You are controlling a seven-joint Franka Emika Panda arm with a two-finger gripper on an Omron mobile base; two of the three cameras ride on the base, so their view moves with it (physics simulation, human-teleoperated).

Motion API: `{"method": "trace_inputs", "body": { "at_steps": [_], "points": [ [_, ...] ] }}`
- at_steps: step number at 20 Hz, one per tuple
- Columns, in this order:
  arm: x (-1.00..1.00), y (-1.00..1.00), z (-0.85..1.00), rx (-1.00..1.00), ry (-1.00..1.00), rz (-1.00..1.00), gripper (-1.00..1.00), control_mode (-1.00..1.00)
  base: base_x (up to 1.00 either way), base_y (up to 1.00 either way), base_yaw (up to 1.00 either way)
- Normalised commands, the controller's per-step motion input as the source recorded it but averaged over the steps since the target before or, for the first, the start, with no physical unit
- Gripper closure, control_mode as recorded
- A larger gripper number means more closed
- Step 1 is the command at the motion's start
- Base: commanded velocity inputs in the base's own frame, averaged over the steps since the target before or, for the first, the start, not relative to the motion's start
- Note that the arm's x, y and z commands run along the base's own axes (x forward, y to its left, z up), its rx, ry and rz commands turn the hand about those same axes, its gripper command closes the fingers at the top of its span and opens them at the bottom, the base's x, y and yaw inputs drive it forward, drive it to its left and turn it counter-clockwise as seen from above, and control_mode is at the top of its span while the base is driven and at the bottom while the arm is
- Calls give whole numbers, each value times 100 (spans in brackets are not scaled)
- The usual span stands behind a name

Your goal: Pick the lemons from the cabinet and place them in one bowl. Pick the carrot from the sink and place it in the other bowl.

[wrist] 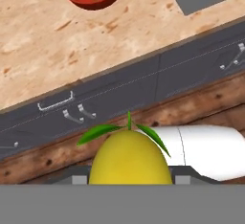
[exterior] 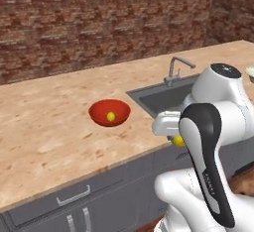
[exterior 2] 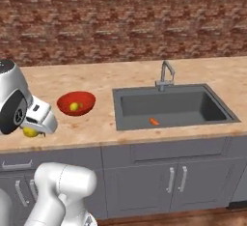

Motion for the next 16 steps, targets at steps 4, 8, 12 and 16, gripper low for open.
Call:
{"method": "trace_inputs", "body": {
  "at_steps": [4, 8, 12, 16],
  "points": [
    [0, 0, 0, 0, 0, 0, 100, 100, 42, -38, 13],
    [0, 0, 0, 0, 0, 0, 100, 100, 77, -45, 3],
    [0, 0, 0, 0, 0, 0, 100, 100, 80, -11, 13],
    [0, 0, 0, 0, 0, 0, 100, 100, 28, 26, 31]
  ]
}}
